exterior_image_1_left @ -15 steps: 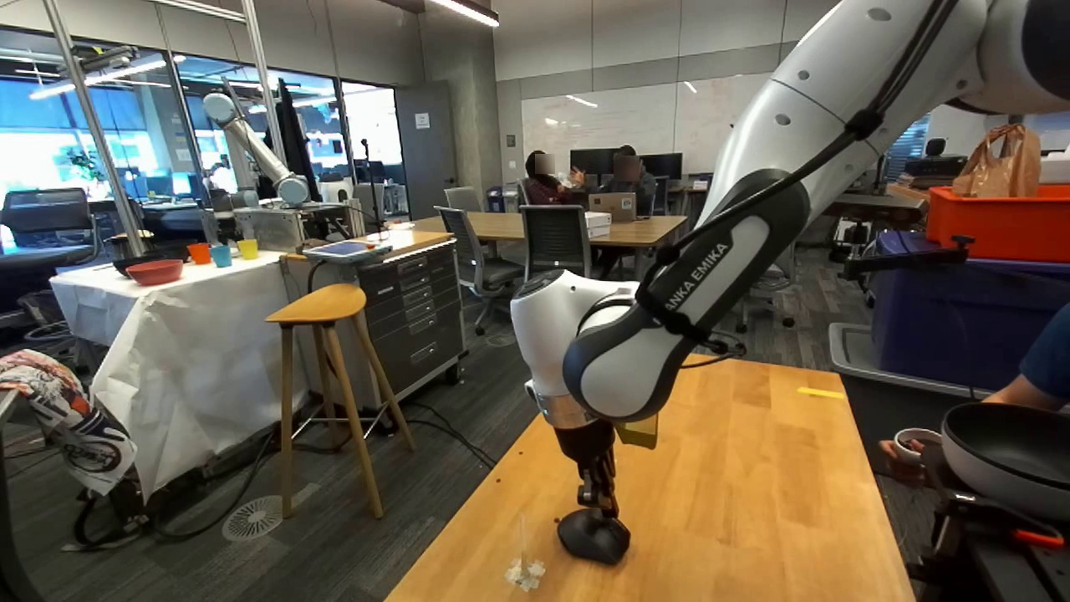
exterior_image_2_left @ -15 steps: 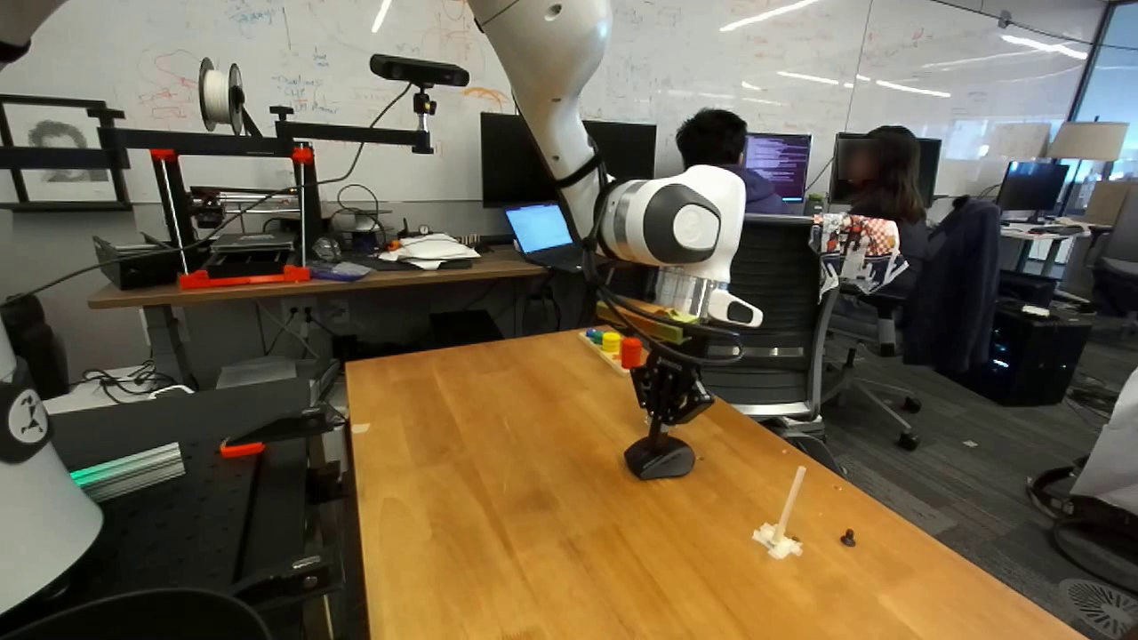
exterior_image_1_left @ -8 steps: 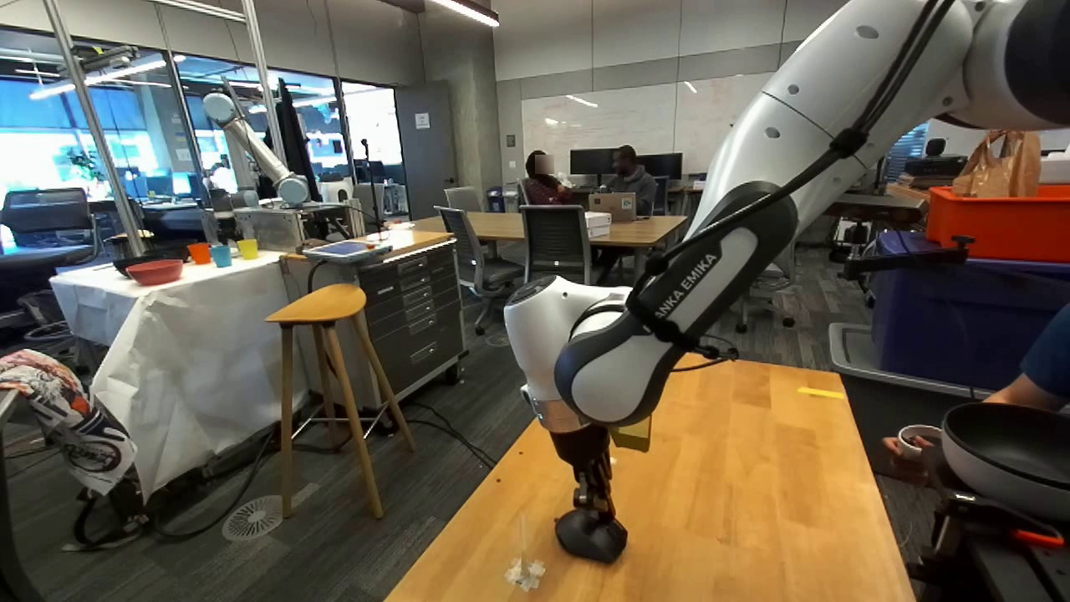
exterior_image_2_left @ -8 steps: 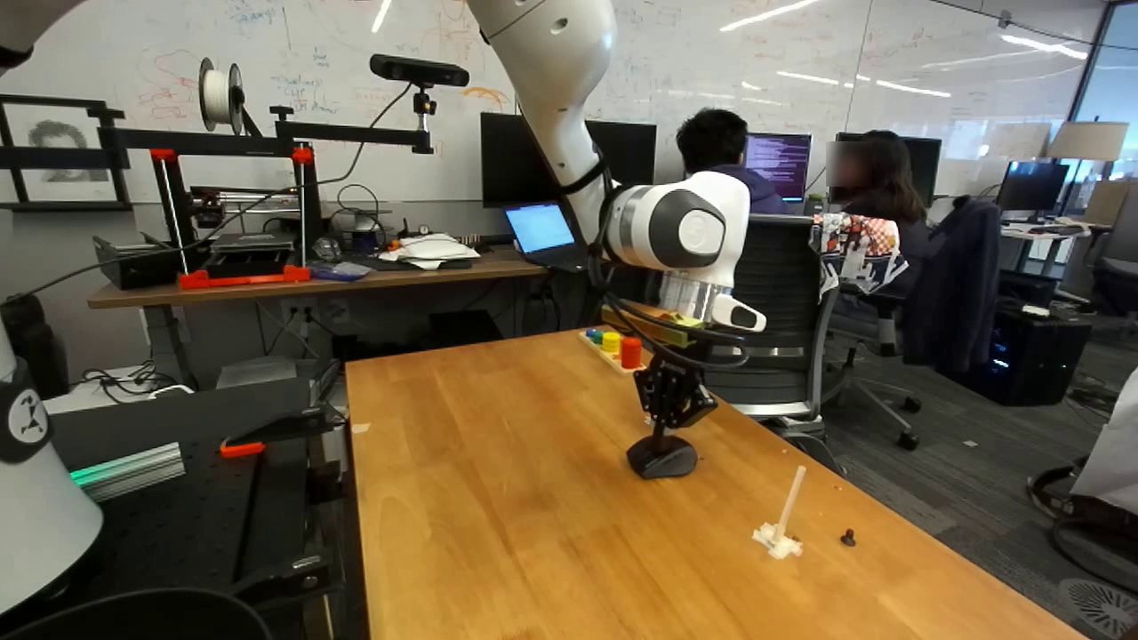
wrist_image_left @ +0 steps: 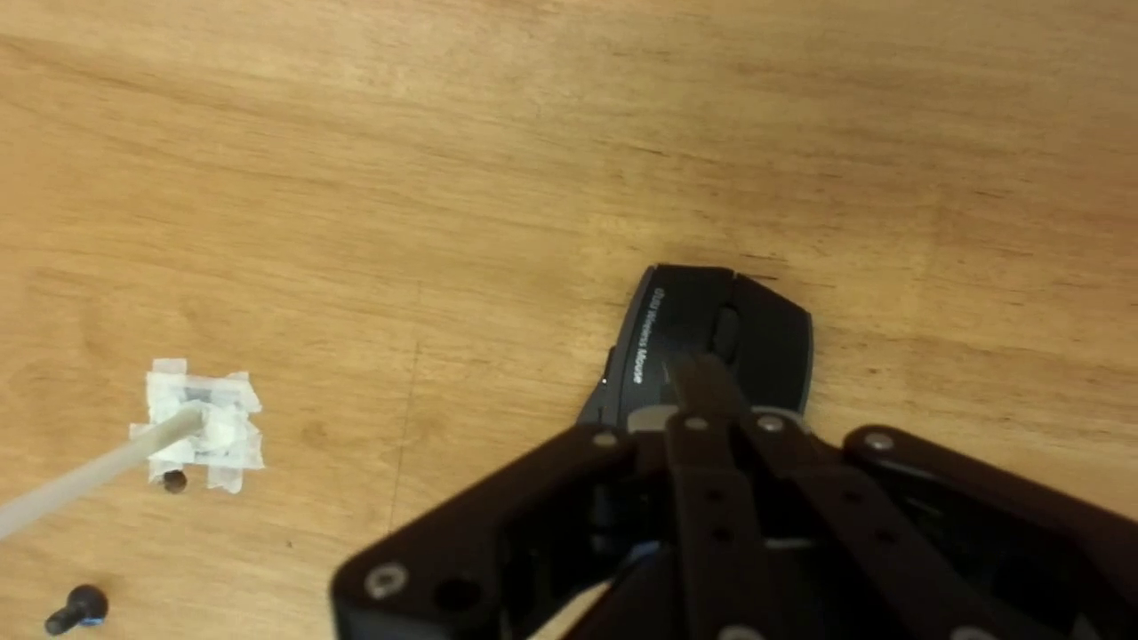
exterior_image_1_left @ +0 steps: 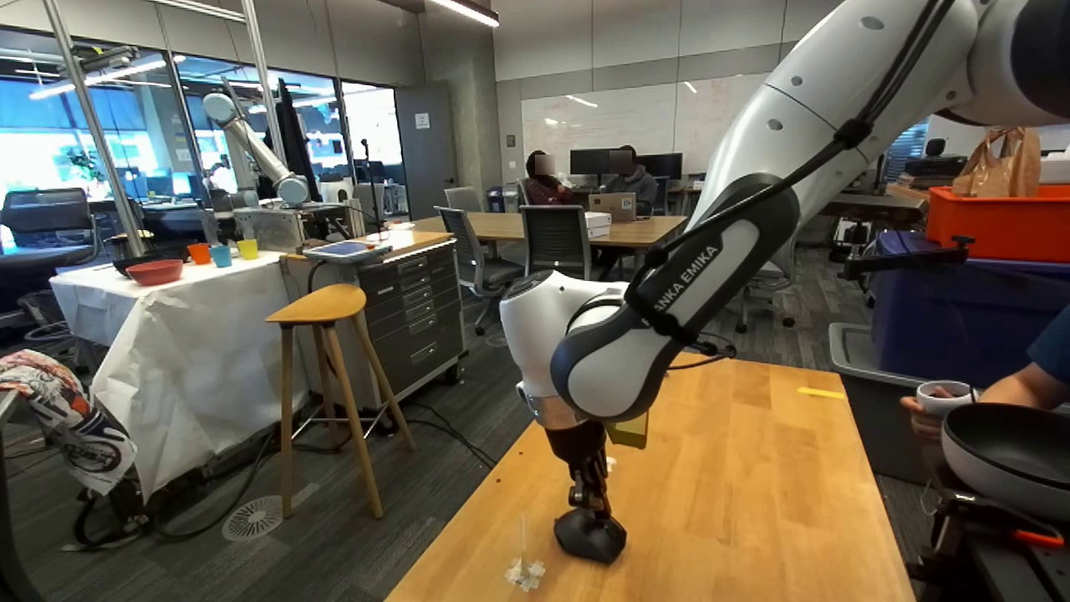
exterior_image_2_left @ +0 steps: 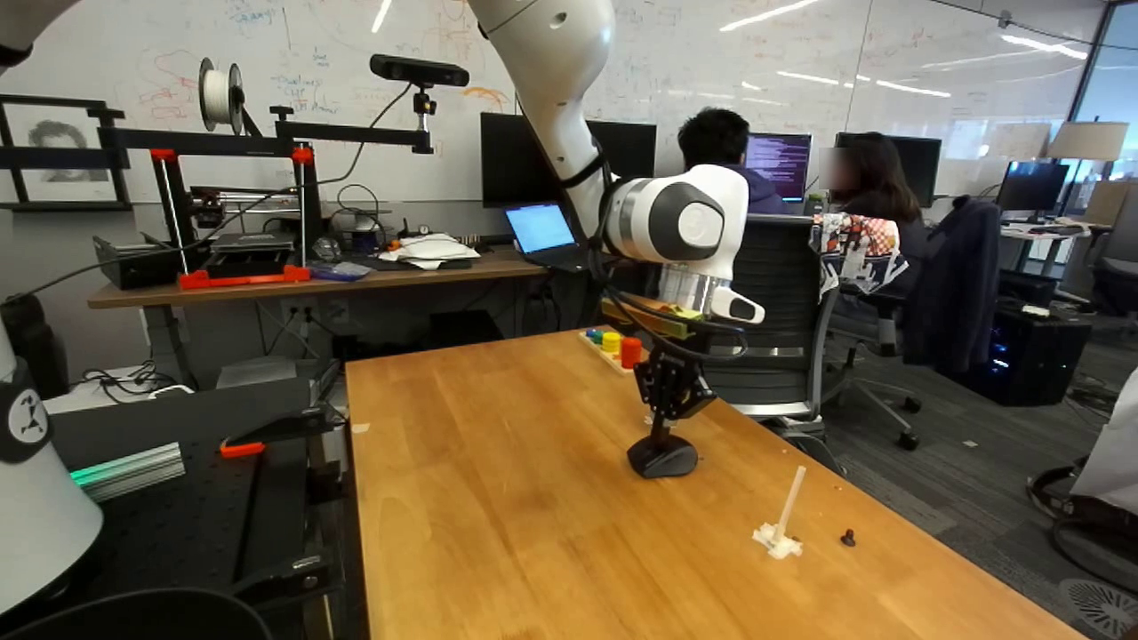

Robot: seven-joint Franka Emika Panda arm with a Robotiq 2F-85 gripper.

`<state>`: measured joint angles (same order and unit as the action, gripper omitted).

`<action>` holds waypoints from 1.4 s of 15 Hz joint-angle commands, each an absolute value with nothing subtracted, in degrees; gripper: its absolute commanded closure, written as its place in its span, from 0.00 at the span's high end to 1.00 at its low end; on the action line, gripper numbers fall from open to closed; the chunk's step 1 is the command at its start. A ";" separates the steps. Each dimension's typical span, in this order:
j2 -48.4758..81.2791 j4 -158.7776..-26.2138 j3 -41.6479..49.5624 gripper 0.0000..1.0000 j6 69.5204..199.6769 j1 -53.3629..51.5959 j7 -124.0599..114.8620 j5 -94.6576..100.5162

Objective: Left click the mouse

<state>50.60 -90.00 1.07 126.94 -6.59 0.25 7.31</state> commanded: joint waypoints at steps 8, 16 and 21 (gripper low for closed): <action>33.77 -99.19 -1.93 0.00 124.26 -5.99 2.34 7.29; 20.61 -106.79 -2.60 0.00 126.54 -5.12 4.63 6.50; 14.14 -110.49 -3.38 0.06 124.98 -2.86 9.33 1.49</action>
